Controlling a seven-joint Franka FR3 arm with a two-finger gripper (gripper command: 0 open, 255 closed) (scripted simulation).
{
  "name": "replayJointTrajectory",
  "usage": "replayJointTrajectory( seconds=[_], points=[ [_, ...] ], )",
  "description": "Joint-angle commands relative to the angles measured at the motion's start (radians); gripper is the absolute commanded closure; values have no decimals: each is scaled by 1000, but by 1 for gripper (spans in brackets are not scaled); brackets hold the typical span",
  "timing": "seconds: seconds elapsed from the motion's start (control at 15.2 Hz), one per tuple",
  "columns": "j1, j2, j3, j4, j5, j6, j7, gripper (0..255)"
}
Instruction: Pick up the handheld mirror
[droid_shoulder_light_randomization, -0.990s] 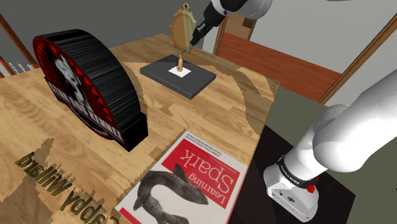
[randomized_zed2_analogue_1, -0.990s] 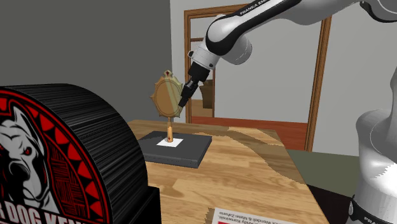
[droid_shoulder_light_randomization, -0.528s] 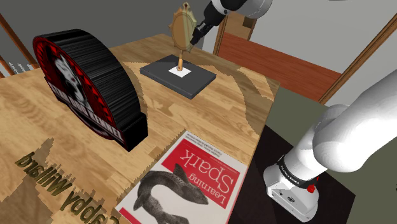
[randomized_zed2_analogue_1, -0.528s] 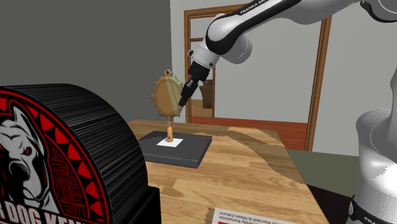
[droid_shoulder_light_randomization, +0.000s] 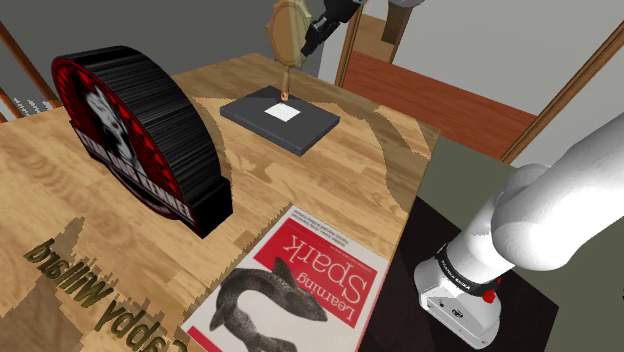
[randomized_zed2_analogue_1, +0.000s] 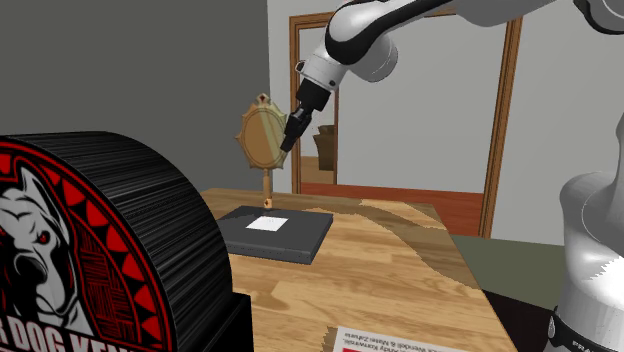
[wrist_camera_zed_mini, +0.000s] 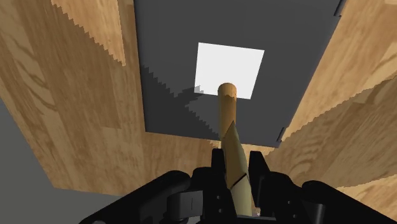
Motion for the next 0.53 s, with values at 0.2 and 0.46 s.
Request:
replayJointTrajectory(
  seconds=[0.2, 0.46],
  points=[
    [-2, -7, 2, 61, -14, -67, 19, 255],
    [-3, -9, 3, 88, -18, -95, 25, 255]
  ],
)
